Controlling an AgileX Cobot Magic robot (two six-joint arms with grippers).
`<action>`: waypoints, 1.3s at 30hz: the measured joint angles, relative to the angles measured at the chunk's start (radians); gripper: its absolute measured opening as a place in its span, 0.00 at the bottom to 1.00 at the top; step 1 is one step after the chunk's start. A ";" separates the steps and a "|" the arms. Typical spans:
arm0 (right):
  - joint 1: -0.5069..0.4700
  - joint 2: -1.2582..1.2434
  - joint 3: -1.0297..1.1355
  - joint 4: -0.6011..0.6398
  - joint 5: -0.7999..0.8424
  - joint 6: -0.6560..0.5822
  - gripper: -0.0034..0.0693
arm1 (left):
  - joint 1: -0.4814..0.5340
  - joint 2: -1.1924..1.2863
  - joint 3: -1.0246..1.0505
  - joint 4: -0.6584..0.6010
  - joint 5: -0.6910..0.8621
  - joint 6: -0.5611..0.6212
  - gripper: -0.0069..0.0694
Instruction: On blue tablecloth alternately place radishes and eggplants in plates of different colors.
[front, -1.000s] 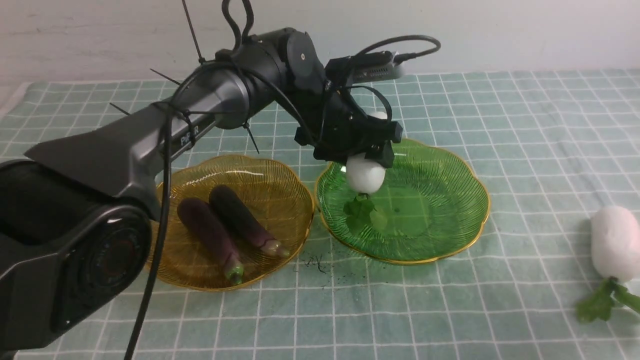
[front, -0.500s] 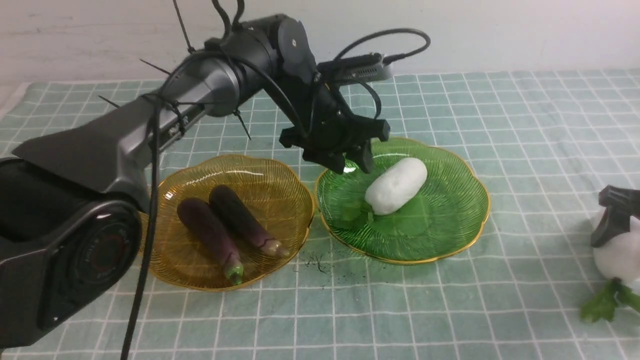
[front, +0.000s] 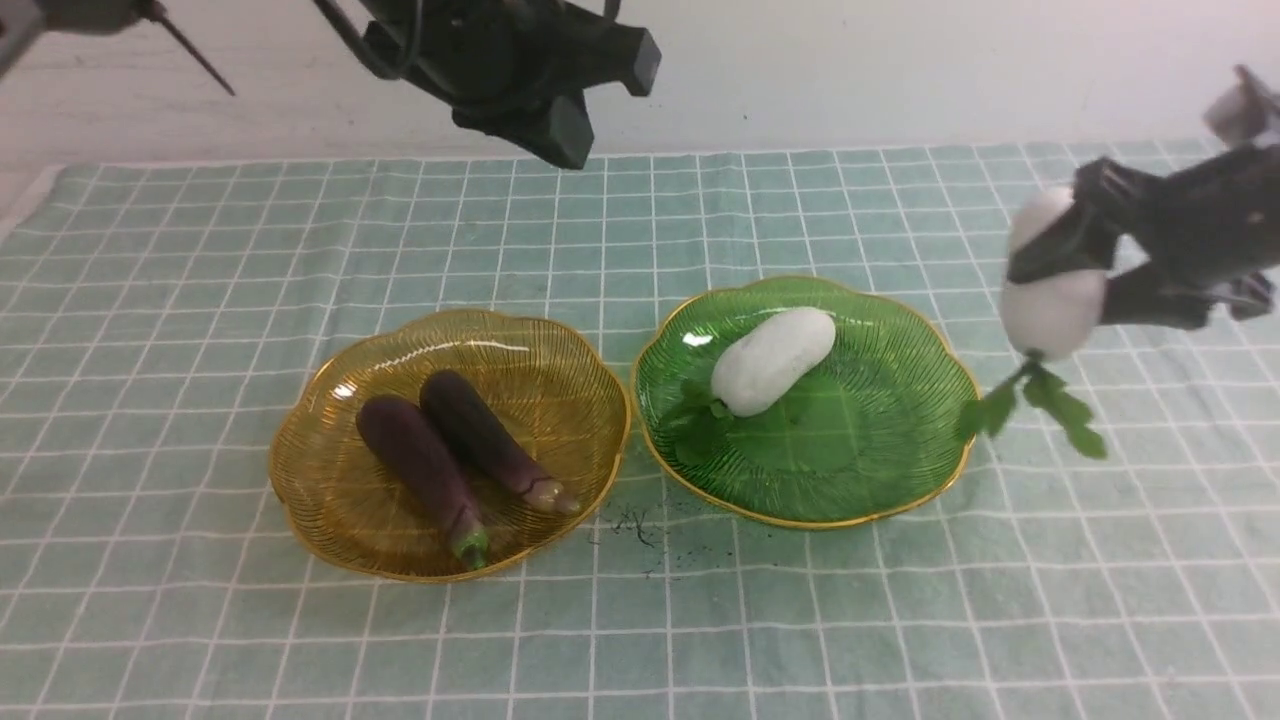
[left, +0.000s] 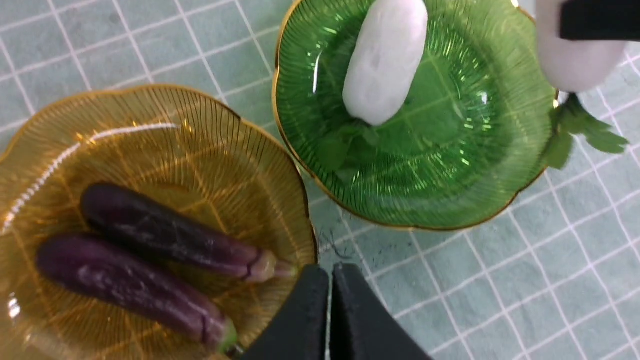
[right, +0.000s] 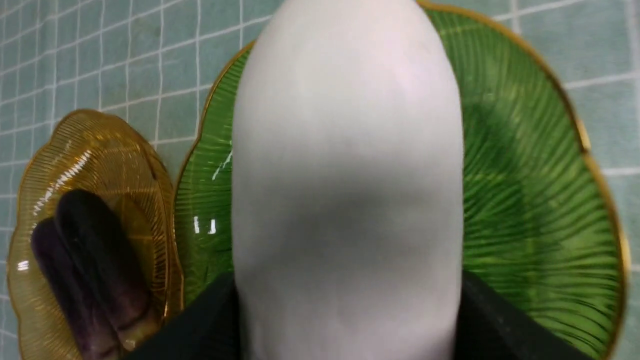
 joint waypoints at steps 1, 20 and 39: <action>0.014 0.024 -0.012 0.000 -0.003 0.000 0.68 | 0.000 -0.033 0.046 0.000 -0.021 0.000 0.08; 0.024 0.070 -0.096 -0.133 0.147 0.131 0.93 | 0.000 -0.661 0.647 -0.003 -0.190 -0.001 0.08; -0.032 -0.965 -0.141 -0.433 0.234 0.085 0.03 | 0.000 -1.029 0.845 -0.004 -0.354 -0.020 0.08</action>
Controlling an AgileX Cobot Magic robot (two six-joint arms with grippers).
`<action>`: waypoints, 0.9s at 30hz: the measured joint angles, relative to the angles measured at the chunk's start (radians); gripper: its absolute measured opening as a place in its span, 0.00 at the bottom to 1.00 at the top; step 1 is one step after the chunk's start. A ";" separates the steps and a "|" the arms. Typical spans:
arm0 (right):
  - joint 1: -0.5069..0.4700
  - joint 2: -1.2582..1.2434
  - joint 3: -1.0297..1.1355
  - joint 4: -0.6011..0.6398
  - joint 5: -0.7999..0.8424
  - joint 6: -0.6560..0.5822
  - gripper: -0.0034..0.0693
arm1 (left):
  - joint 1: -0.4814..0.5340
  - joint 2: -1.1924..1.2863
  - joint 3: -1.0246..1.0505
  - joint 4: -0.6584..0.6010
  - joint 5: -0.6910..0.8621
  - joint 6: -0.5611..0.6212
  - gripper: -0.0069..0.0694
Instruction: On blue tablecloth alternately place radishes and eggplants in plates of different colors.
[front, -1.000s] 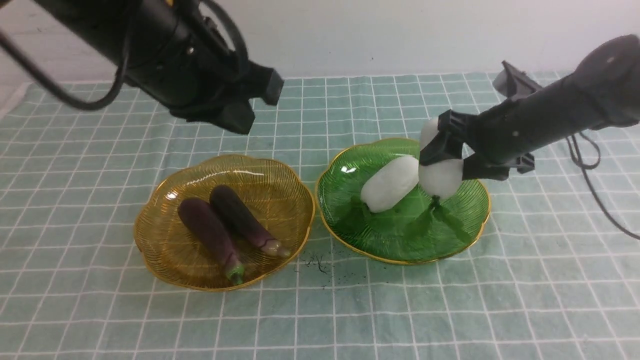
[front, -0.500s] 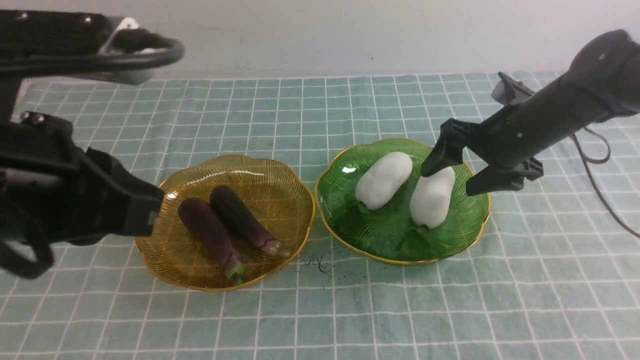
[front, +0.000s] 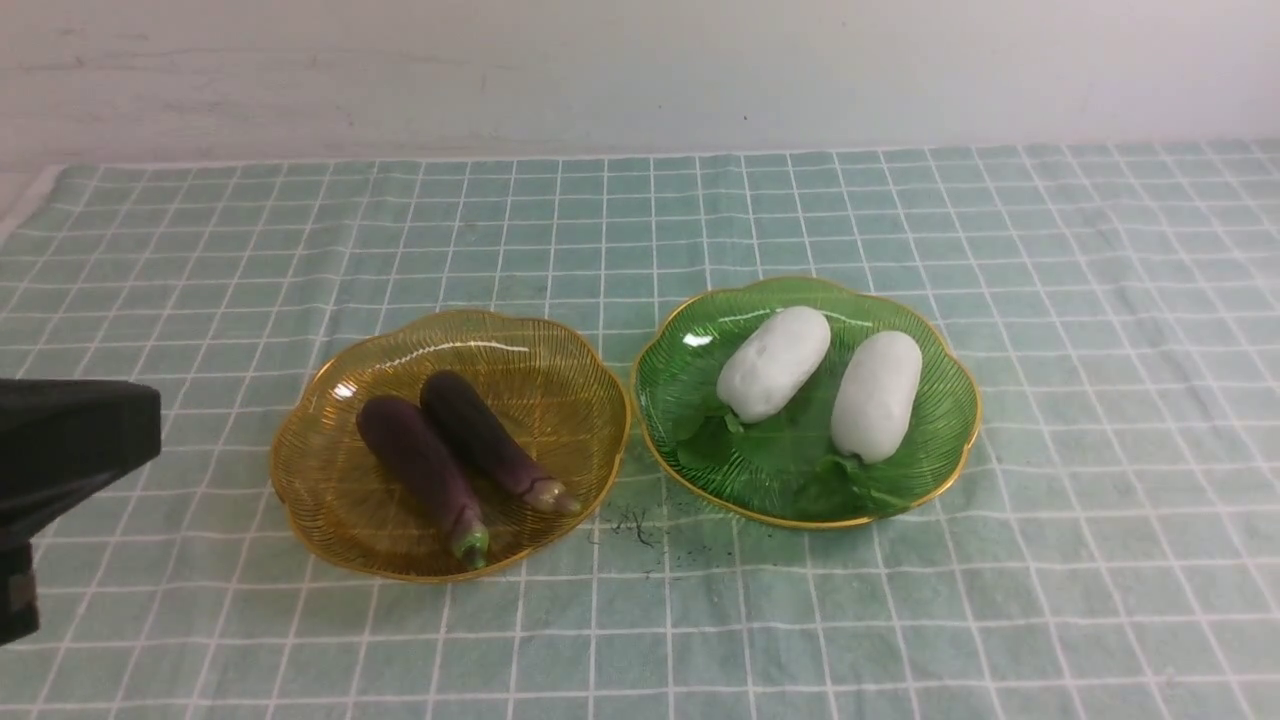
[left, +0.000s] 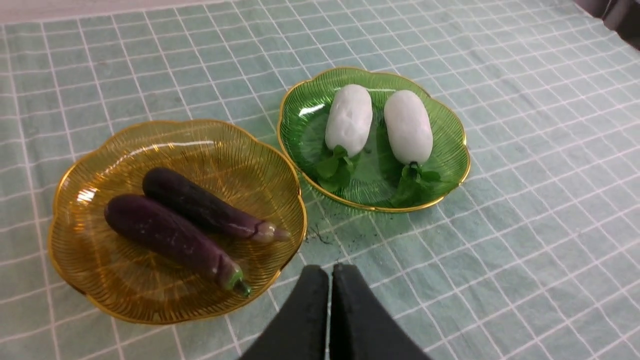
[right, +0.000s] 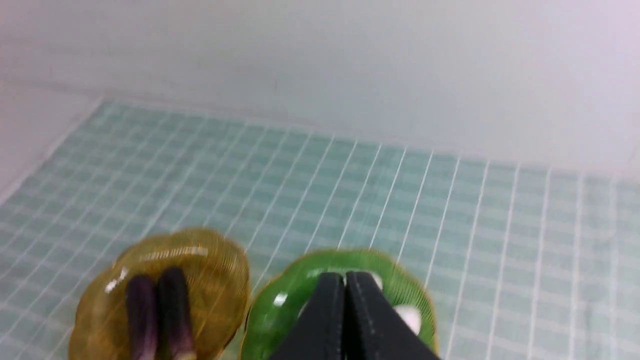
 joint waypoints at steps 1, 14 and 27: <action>0.000 -0.096 0.071 -0.008 -0.073 -0.002 0.03 | 0.000 -0.010 0.017 0.000 -0.011 0.000 0.08; 0.000 -0.953 1.077 -0.016 -0.838 0.000 0.03 | 0.000 -0.029 0.083 -0.002 -0.104 -0.007 0.08; -0.001 -0.953 1.117 -0.012 -0.949 0.001 0.03 | 0.000 -0.351 0.377 0.020 -0.239 -0.019 0.08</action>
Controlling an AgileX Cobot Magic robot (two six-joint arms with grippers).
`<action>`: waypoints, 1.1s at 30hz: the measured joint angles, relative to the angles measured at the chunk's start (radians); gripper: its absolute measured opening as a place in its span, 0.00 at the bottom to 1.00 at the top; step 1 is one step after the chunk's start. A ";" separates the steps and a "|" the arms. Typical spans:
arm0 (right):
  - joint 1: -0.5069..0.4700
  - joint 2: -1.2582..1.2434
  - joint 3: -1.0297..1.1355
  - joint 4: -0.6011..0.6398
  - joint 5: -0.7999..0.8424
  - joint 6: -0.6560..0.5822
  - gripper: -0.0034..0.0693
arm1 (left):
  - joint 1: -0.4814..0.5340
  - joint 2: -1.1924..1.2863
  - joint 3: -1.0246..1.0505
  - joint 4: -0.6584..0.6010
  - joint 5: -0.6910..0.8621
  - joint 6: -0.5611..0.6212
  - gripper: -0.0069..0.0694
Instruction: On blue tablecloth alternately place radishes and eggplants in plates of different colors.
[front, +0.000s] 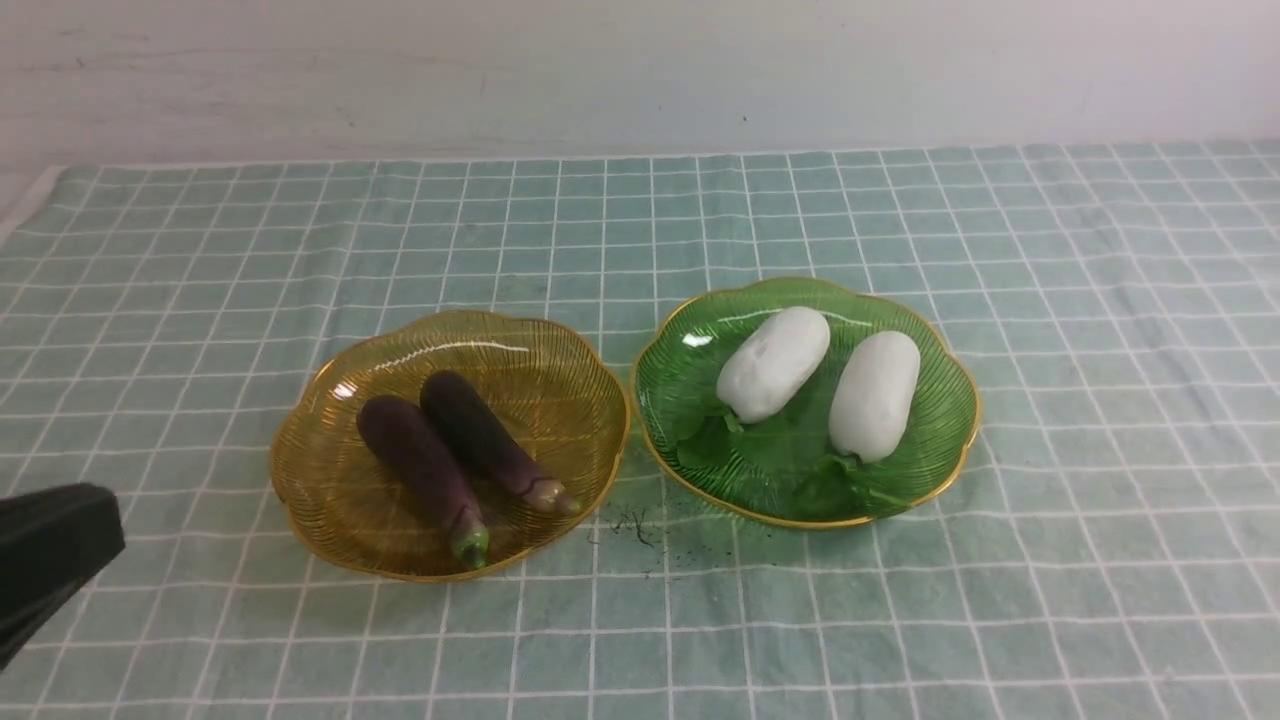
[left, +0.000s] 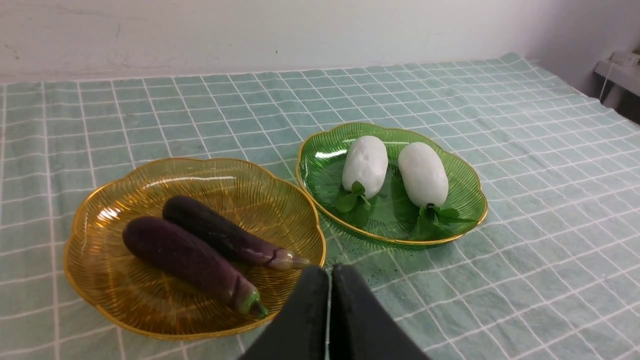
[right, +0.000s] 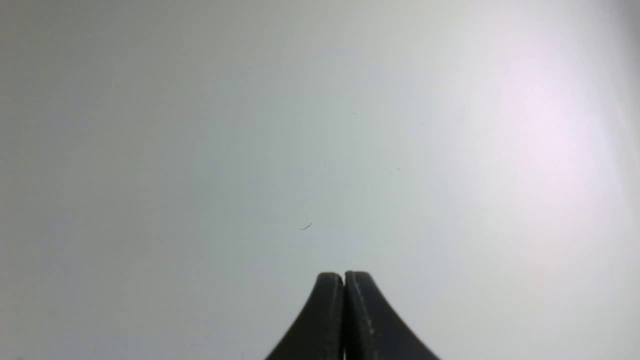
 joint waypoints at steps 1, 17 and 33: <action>0.000 0.000 0.000 0.000 0.000 0.000 0.03 | 0.000 -0.019 0.019 0.000 -0.004 0.000 0.08; 0.000 0.000 0.000 0.000 0.007 0.000 0.03 | 0.000 -0.046 0.066 0.042 0.021 0.047 0.08; 0.000 0.000 0.000 0.000 0.008 0.000 0.03 | 0.317 -0.273 0.558 0.051 -0.261 0.186 0.08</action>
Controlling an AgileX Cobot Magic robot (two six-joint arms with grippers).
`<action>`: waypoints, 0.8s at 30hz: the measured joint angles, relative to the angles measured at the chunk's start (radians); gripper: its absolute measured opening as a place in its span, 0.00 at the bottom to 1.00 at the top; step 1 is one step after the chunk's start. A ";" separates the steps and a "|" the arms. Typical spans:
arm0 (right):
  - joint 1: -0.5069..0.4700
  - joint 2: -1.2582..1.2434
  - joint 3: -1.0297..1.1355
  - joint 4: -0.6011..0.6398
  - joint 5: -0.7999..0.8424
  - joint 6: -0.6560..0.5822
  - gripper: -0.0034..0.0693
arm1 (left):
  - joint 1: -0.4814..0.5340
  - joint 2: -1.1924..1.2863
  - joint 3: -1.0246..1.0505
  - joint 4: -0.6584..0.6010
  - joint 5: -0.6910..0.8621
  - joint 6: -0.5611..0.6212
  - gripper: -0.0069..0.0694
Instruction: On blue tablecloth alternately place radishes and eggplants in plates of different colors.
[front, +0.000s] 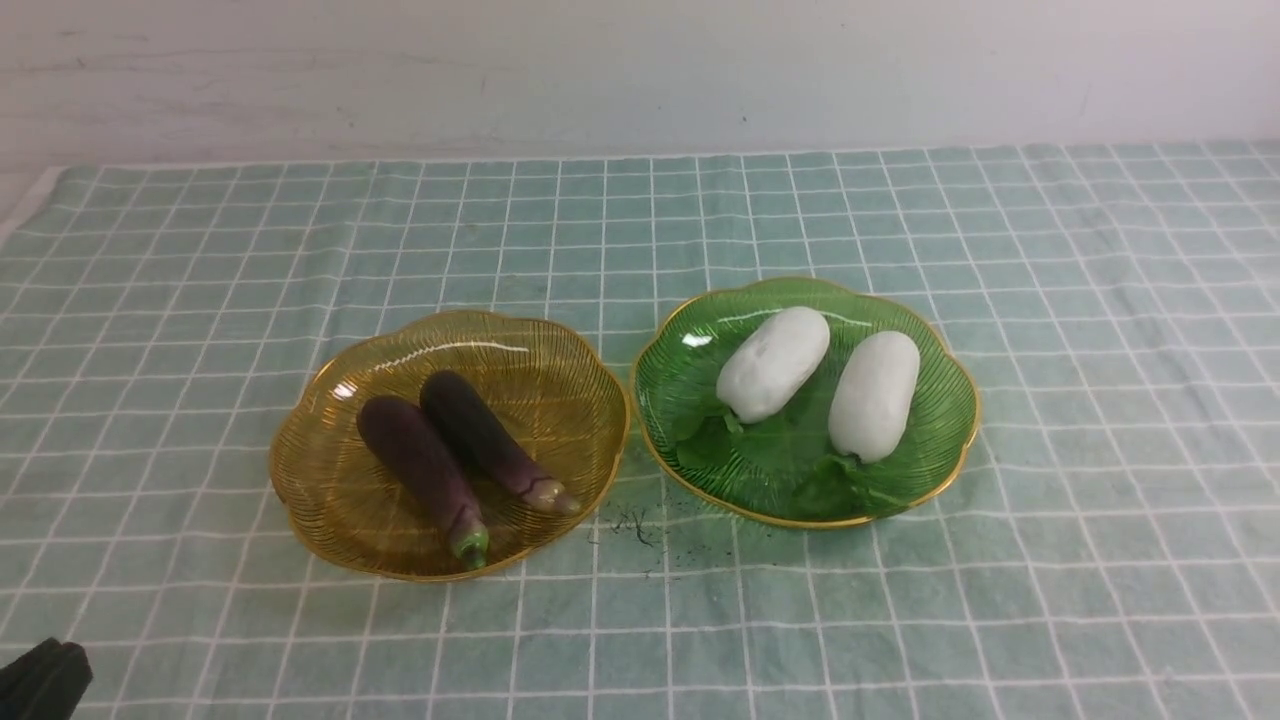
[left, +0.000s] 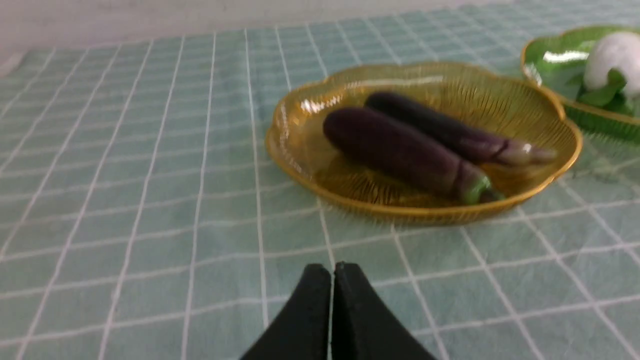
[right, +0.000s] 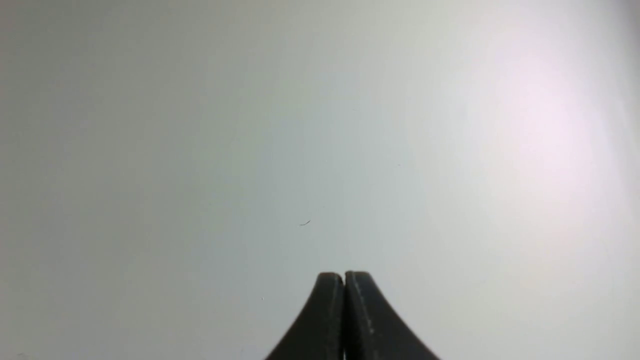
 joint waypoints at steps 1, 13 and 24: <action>0.000 0.000 0.000 0.000 0.000 0.000 0.03 | 0.003 0.000 0.003 0.000 0.008 0.000 0.08; 0.000 0.000 0.000 0.000 0.000 0.000 0.03 | 0.007 0.000 0.005 0.000 0.037 0.001 0.08; 0.000 0.000 0.000 0.000 0.000 -0.002 0.03 | 0.007 0.000 0.005 0.000 0.038 0.001 0.08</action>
